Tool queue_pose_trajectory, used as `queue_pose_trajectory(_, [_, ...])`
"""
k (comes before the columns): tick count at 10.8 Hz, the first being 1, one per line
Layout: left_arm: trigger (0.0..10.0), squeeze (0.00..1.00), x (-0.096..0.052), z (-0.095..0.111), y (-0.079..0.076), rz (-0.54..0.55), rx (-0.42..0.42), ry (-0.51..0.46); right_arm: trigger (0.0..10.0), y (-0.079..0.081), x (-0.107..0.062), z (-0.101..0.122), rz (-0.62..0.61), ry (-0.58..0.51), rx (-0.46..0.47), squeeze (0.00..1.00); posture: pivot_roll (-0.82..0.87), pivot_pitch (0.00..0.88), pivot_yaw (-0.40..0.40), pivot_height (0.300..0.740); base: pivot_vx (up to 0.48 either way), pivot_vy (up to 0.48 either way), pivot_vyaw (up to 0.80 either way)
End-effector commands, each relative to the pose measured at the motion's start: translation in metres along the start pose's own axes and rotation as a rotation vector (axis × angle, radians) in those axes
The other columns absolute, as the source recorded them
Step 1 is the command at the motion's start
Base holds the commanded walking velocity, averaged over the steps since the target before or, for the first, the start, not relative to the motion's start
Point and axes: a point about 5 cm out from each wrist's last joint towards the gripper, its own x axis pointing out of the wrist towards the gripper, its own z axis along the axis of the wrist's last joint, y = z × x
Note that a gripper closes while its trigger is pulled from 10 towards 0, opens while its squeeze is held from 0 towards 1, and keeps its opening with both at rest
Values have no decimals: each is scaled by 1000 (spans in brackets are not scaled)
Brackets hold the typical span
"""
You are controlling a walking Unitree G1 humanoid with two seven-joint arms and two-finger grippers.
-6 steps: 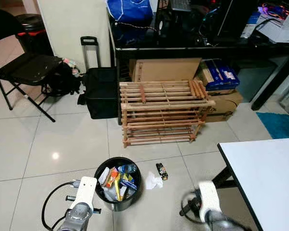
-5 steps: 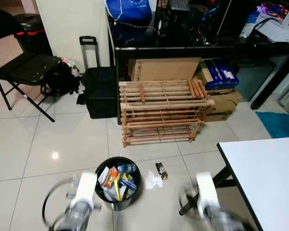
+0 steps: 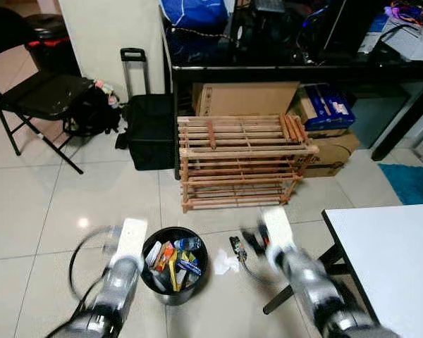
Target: Picking trash to rubbish bin
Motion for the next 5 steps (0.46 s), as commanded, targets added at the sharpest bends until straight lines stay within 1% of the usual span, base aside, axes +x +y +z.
queue_pose_trajectory(1, [10000,0,4,23,-4,1,-20,-106,10000,-8,3,19,-27,-105,27,0,15,16,-68,740,0,0,0])
queue_pose_trajectory(3, [10000,0,8,72,-5,3,-56,-314,10000,-17,10,65,-64,-314,73,0,16,13,-66,740,0,0,0])
queue_pose_trajectory(4, [10000,0,8,80,-5,3,-61,-348,10000,-18,11,75,-71,-352,74,0,18,11,-65,740,0,0,0])
queue_pose_trajectory(5, [10000,0,7,100,-4,2,-66,-426,10000,-24,11,96,-94,-433,82,0,17,9,-63,740,0,0,0])
